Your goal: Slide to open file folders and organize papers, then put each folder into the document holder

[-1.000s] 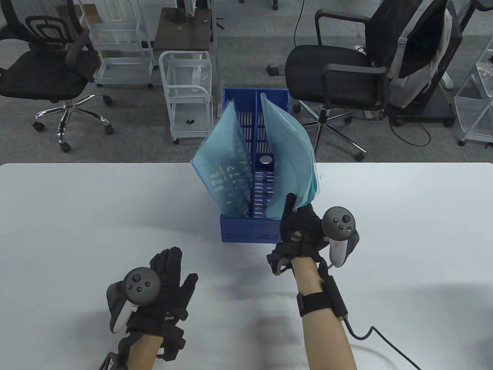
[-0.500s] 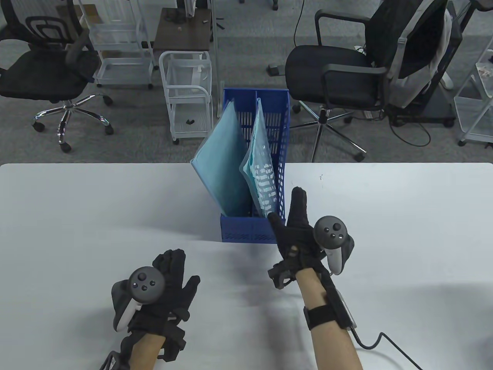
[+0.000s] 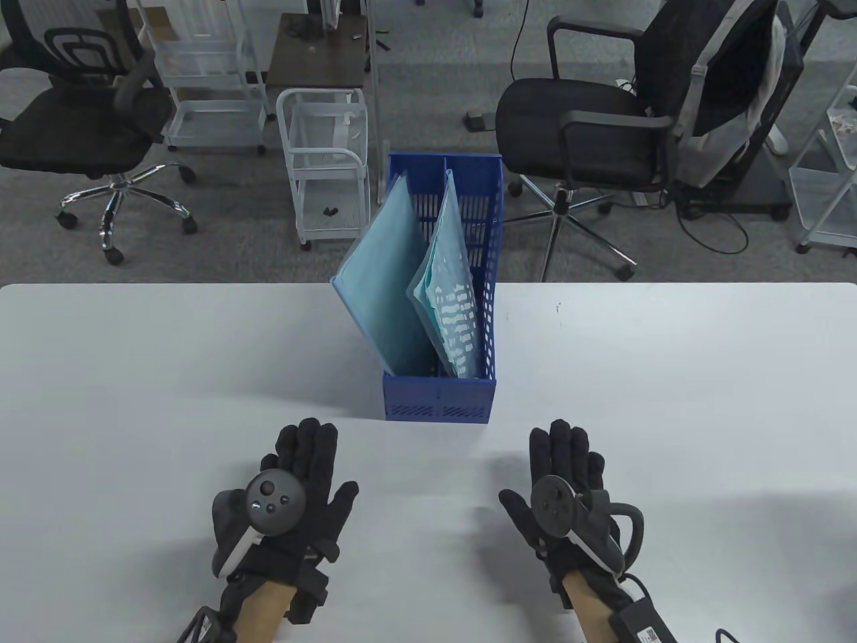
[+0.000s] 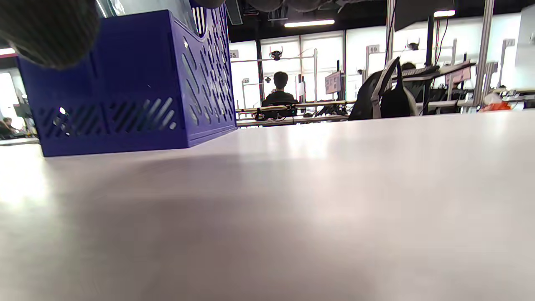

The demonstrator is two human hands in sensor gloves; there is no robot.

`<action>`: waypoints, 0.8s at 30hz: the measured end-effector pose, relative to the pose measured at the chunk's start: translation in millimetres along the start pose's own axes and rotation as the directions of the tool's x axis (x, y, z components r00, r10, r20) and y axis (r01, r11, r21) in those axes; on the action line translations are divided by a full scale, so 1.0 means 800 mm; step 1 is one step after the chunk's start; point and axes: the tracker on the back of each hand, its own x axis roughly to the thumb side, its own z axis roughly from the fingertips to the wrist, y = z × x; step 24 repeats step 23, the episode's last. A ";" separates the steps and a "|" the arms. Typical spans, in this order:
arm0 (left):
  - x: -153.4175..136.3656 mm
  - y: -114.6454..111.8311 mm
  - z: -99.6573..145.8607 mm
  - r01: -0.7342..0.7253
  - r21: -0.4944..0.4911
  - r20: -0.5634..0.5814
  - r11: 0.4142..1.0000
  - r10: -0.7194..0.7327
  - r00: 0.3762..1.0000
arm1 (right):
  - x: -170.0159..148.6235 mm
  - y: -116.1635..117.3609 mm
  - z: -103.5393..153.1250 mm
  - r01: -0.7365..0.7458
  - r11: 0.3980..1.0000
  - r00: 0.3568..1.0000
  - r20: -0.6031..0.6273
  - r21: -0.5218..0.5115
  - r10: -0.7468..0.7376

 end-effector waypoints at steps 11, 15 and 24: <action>0.008 0.003 0.006 0.079 0.055 0.010 0.995 -0.079 0.997 | -0.001 -0.005 0.003 0.026 1.000 0.999 0.020 0.009 -0.026; 0.006 0.005 0.007 0.069 0.063 0.007 0.996 -0.070 0.998 | 0.001 -0.004 0.003 0.030 0.999 0.999 0.025 0.020 -0.031; 0.008 0.002 0.007 0.085 0.047 0.001 0.995 -0.086 0.996 | 0.002 0.000 0.004 0.039 0.997 0.999 0.025 0.060 -0.040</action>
